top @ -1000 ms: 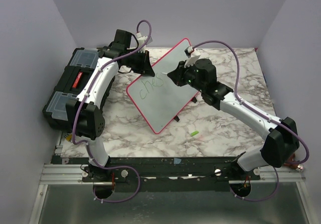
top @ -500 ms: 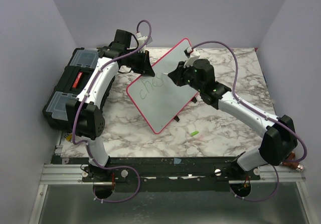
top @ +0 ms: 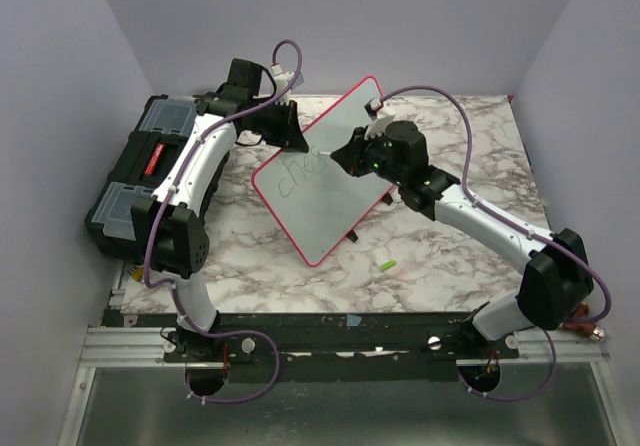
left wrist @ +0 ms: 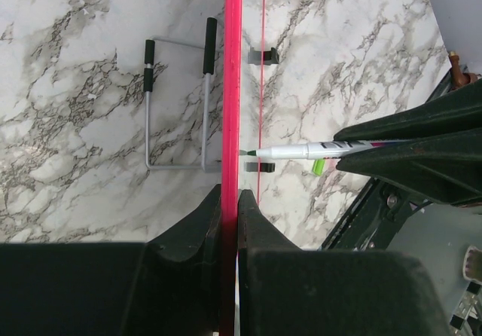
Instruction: Write a sentence on the whiteboard
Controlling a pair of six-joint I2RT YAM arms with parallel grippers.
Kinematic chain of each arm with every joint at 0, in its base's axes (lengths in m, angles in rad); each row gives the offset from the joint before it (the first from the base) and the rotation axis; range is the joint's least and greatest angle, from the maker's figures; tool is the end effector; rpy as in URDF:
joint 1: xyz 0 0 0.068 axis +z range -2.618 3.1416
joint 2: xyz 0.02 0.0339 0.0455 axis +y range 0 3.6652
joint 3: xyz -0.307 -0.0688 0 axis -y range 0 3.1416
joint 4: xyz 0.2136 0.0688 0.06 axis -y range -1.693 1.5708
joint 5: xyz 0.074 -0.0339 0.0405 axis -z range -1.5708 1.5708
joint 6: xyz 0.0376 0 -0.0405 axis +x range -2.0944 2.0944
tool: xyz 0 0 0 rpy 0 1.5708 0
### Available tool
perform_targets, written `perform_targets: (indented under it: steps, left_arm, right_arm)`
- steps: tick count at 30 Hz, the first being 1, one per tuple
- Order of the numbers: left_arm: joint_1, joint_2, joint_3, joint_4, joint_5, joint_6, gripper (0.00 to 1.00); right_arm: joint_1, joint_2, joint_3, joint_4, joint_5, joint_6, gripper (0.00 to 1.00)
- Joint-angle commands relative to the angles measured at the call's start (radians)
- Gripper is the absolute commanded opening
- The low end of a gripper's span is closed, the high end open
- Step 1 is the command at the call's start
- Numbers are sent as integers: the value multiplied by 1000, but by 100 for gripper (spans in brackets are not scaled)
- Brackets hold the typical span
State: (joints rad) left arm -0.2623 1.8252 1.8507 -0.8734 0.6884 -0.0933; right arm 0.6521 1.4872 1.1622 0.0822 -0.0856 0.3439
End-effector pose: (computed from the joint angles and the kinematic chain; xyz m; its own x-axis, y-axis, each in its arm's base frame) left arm 0.3583 -0.1209 0.3988 -0.7776 0.1343 -0.6143 0.5361 0.6522 -0.5360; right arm 0.2557 0.1993 0.3813 -0.4060 0.1127 -0.9069 -0.5669 0.7473 0.3466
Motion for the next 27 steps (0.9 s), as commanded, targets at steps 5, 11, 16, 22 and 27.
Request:
perform_targets:
  steps: [5,11,16,22,27]
  left_arm:
    - [8,-23,28,46,-118,87,0]
    - [8,-22,28,47,-119,87,0]
    - [8,-22,28,47,-119,87,0]
    - [7,-22,29,47,-117,87,0]
    - [6,-21,28,45,-118,87,0]
  right_arm:
    - [-5,-24,-45,43,-69,21,1]
    - [-5,-13,-52,30,-46,28,1]
    - [-5,4,-26,-12,51,26,1]
    - [-5,28,31,-31,81,9,1]
    - [-6,53,79,-33,78,13,1]
